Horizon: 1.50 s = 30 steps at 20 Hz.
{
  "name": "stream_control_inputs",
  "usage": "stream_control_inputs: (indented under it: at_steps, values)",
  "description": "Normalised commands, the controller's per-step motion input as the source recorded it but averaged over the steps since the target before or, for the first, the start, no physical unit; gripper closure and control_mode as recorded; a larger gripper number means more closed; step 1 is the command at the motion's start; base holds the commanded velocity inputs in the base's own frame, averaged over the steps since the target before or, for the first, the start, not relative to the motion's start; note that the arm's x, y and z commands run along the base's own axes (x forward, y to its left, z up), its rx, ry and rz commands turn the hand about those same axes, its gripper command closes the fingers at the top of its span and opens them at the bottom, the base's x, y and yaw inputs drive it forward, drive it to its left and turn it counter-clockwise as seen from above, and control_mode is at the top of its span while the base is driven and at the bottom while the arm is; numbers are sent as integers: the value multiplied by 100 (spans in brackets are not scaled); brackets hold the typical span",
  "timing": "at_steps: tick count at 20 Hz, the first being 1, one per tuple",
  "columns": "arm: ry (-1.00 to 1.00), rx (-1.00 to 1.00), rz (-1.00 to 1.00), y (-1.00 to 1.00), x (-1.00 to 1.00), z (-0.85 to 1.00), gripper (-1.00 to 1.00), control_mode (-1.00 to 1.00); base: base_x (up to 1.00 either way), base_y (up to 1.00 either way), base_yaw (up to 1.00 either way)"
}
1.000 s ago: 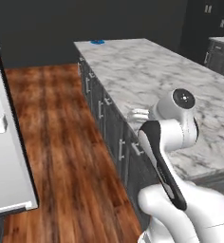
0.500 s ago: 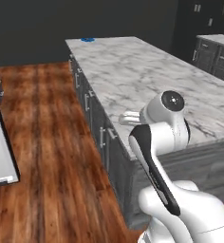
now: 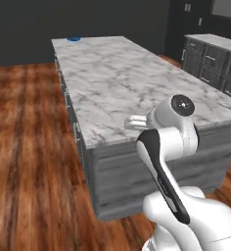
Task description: Take the lemon wedge from the fridge and place it on the plate with fish on the dining counter.
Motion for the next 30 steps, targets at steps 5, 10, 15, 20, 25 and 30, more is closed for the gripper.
stream_control_inputs:
  at_steps: [5, 10, 15, 20, 25, 30]
  values:
    - [0, 0, 0, 0, 0, 0, 100, 100, 13, -100, 0]
    - [0, 0, 0, 0, 0, 0, 100, 100, 95, -100, 0]
    - [0, 0, 0, 0, 0, 0, 100, 100, 48, -100, 1]
    - [0, 0, 0, 0, 0, 0, 100, 100, -39, -100, -2]
    - [0, 0, 0, 0, 0, 0, 100, 100, -6, -100, -3]
    - [0, 0, 0, 0, 0, 0, 100, 100, 2, -100, -3]
